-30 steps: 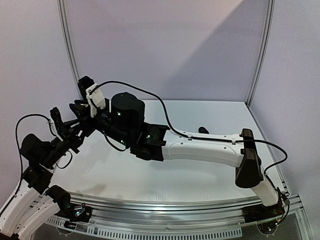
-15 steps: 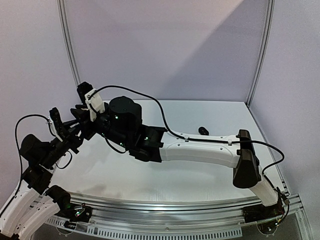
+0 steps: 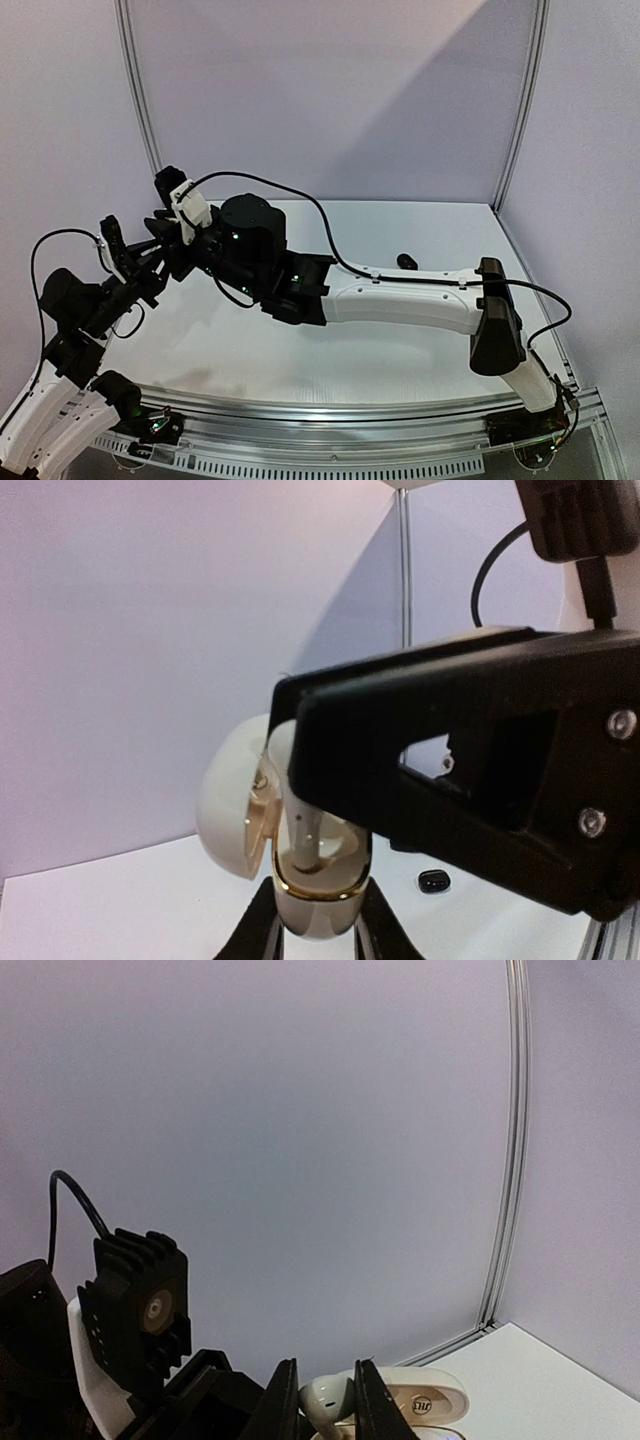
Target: Insert the wireless bluetooth earbuds into the charging case
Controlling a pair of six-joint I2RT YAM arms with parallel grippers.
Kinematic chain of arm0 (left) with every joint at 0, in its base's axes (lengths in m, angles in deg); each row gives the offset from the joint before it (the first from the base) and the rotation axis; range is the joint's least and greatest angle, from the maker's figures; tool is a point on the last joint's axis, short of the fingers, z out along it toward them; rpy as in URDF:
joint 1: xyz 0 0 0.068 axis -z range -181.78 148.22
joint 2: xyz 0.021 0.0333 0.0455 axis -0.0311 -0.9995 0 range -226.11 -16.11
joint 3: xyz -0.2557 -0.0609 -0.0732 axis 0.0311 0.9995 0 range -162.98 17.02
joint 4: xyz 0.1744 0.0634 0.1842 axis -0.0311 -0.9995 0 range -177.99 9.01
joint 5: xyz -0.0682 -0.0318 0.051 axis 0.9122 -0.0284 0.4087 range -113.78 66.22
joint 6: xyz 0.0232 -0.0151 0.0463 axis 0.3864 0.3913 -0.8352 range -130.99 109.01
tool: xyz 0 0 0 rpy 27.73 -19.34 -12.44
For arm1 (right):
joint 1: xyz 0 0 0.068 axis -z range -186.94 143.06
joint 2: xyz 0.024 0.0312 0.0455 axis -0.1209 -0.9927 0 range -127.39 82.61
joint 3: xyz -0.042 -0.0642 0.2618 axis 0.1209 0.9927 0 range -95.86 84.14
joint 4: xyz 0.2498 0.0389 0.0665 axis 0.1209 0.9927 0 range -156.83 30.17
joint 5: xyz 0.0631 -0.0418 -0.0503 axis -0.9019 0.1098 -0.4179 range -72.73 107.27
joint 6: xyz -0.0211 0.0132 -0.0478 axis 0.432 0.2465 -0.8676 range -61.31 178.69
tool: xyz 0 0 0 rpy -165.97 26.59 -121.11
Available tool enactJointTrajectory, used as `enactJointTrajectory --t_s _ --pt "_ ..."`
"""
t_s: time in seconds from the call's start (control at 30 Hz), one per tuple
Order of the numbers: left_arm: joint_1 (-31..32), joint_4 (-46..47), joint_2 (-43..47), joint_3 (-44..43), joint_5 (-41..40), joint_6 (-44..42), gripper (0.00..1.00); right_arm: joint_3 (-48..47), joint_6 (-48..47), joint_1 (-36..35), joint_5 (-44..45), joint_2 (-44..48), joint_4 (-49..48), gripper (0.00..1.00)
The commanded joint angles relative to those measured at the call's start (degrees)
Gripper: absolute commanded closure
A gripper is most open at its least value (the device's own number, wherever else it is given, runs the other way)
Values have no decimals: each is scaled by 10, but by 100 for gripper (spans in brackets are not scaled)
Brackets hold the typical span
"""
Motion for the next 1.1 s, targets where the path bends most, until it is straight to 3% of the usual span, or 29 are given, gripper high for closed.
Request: enactJointTrajectory --t_s 0.0,0.4,0.57,0.77,1.07 --pt "5 18 4 -4 2 5 100 16 -18 3 9 25 16 100" --pt "6 21 -1 -7 0 5 100 23 -10 3 8 15 30 100" --pt "5 19 0 -8 0 6 100 58 -1 4 19 28 7 87" --pt "6 19 1 -8 4 4 100 63 -1 4 26 33 2 78" --pt "5 14 2 -7 20 -1 100 49 -4 5 28 27 2 76"
